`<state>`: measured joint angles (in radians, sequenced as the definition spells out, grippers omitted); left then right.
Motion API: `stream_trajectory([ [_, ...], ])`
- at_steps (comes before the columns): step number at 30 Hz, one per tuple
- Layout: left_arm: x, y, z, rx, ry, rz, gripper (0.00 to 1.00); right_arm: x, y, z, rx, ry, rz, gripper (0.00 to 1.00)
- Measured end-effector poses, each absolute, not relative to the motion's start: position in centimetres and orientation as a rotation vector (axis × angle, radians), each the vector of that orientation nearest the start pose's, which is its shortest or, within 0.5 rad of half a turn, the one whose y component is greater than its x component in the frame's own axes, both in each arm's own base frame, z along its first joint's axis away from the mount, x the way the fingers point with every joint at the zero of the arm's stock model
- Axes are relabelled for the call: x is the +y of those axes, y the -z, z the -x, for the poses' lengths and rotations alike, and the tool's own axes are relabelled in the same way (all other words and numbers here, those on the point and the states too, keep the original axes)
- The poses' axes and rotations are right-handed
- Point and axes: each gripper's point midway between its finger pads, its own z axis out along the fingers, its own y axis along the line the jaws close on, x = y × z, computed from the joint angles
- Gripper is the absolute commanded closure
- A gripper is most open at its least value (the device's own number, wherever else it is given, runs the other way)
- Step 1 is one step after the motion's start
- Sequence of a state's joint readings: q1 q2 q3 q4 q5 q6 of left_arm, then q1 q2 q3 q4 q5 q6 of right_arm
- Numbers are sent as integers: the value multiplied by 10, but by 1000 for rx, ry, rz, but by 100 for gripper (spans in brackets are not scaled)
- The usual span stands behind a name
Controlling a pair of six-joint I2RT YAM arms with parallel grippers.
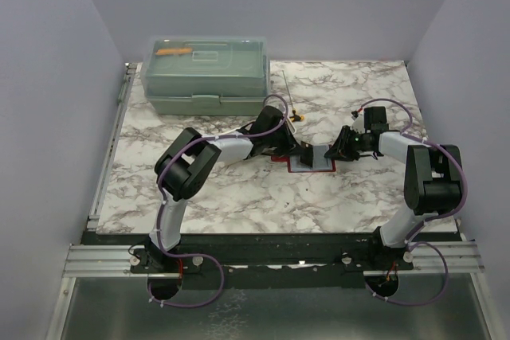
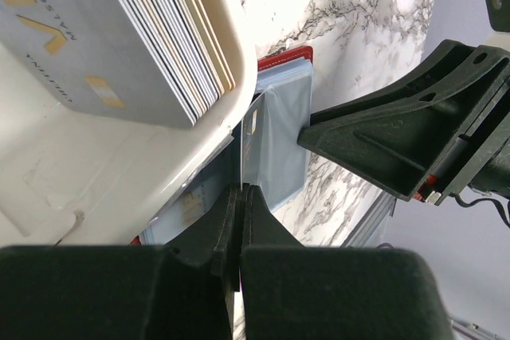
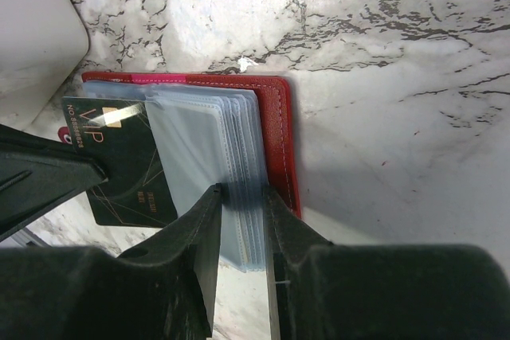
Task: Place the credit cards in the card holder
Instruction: Insert the credit card into the card holder.
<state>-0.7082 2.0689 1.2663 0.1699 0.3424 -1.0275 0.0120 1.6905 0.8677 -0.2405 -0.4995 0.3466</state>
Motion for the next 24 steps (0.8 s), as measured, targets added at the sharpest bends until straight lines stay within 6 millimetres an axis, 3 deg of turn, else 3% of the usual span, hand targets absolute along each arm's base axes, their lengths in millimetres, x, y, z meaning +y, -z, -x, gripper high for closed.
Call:
stream_trajectory([
  [24,-423,-60,-337,2371,1375,261,100,103,-25,-334,2611,-802,-263,74],
])
